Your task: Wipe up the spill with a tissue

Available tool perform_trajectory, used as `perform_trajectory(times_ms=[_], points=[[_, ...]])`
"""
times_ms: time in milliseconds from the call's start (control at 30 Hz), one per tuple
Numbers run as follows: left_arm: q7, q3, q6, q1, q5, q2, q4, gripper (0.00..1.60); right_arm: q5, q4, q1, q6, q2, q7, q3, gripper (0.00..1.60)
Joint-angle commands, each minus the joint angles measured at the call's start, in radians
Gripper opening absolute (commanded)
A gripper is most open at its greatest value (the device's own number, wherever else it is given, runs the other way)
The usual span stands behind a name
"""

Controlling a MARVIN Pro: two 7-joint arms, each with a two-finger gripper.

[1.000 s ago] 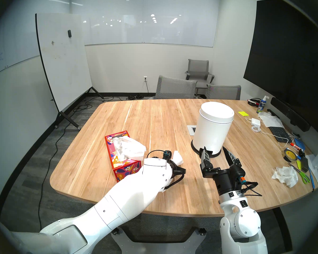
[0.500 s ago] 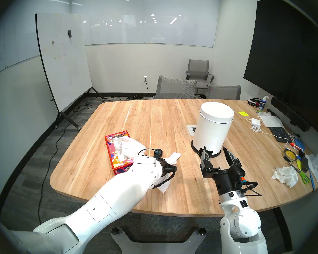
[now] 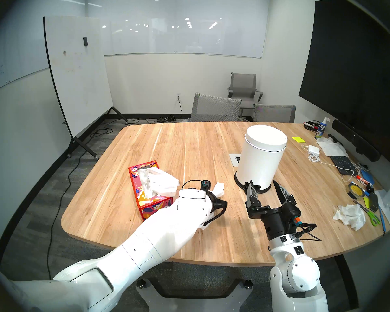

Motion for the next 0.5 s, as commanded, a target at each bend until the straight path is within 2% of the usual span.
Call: perform_trajectory(times_ms=[0, 333, 467], points=[[-0.009, 0.022, 0.0, -0.01, -0.007, -0.057, 0.02, 0.0, -0.001, -0.024, 0.002, -0.003, 0.002, 0.002, 0.0, 1.6], [0.014, 0.031, 0.01, 0.045, -0.013, -0.013, -0.077, 0.0, -0.001, -0.024, 0.002, -0.003, 0.002, 0.002, 0.0, 1.6], [0.028, 0.053, 0.016, 0.087, -0.012, 0.014, -0.13, 0.0, -0.001, -0.024, 0.002, -0.003, 0.002, 0.002, 0.0, 1.6]])
